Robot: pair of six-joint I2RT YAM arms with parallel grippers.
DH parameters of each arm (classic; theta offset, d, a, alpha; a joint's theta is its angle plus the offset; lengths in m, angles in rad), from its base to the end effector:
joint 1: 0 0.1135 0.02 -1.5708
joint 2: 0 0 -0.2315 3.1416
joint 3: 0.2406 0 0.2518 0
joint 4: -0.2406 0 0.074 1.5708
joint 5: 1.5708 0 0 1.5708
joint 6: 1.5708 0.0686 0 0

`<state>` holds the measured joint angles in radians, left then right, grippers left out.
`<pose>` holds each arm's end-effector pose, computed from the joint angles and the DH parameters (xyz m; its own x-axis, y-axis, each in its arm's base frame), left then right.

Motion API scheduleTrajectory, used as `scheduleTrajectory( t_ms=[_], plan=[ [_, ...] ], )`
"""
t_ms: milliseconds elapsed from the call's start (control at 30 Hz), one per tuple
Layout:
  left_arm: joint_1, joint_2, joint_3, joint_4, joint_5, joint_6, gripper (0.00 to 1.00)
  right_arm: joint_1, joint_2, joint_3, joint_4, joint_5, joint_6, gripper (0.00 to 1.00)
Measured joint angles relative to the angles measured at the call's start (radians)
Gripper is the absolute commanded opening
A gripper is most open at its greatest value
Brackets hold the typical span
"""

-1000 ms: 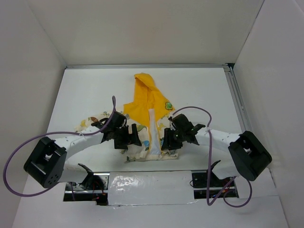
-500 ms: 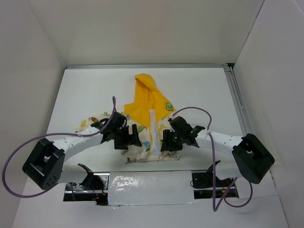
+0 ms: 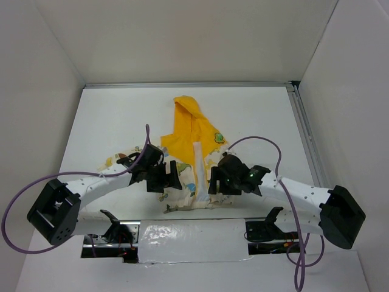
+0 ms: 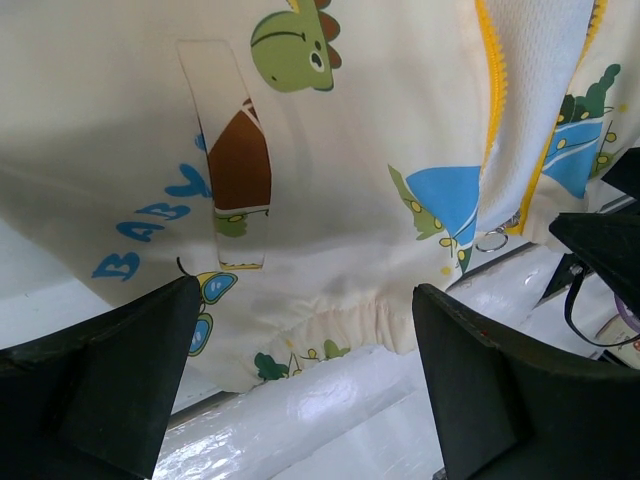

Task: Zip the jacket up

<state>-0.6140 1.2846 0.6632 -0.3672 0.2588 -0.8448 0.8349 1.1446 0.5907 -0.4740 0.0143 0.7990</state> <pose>0.2069 -0.1674 0.1248 -0.9558 -0.2108 -0.2052 -0.0644 0.8306 -0.5531 0.1602 0.1754 0.1246 -0.9284 0.0423 -0.3691 -0.1015 0.9267 0.3617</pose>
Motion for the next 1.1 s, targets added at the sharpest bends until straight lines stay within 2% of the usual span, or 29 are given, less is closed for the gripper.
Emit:
scheduleTrajectory(
  t_ms=[300, 467, 500, 600, 700, 800, 900, 1000, 1067, 1100],
  plan=[
    [-0.016, 0.000, 0.012, 0.000, -0.004, 0.000, 0.99, 0.028, -0.011, 0.000, -0.029, 0.005, 0.007, 0.72],
    [-0.018, 0.000, 0.012, -0.001, -0.007, 0.000, 0.99, 0.066, 0.035, 0.027, -0.029, 0.010, 0.004, 0.68],
    [-0.019, 0.000, 0.012, -0.001, -0.008, 0.000, 0.99, 0.069, 0.050, 0.034, -0.027, 0.010, 0.004, 0.58],
    [-0.022, -0.008, 0.012, -0.008, -0.012, 0.000, 0.98, 0.071, 0.084, 0.038, -0.024, 0.015, 0.003, 0.41],
    [-0.027, -0.028, 0.012, -0.016, -0.013, 0.000, 0.99, 0.072, 0.100, 0.038, -0.020, 0.017, 0.014, 0.31],
    [-0.044, -0.045, 0.012, -0.019, -0.014, 0.003, 0.99, 0.072, 0.100, 0.038, -0.014, 0.016, 0.017, 0.34],
    [-0.077, -0.048, 0.018, -0.031, -0.016, 0.008, 0.99, 0.072, 0.108, 0.038, -0.010, 0.016, 0.015, 0.32],
    [-0.125, -0.041, 0.047, -0.057, -0.019, 0.030, 0.99, 0.072, 0.124, 0.038, 0.002, 0.010, 0.007, 0.19],
    [-0.164, -0.013, 0.090, -0.072, -0.028, 0.042, 0.99, 0.072, 0.134, 0.038, 0.010, 0.009, 0.002, 0.00],
    [-0.183, 0.010, 0.114, -0.078, -0.032, 0.053, 0.99, 0.072, 0.134, 0.038, 0.011, 0.009, 0.000, 0.00]
  ],
)
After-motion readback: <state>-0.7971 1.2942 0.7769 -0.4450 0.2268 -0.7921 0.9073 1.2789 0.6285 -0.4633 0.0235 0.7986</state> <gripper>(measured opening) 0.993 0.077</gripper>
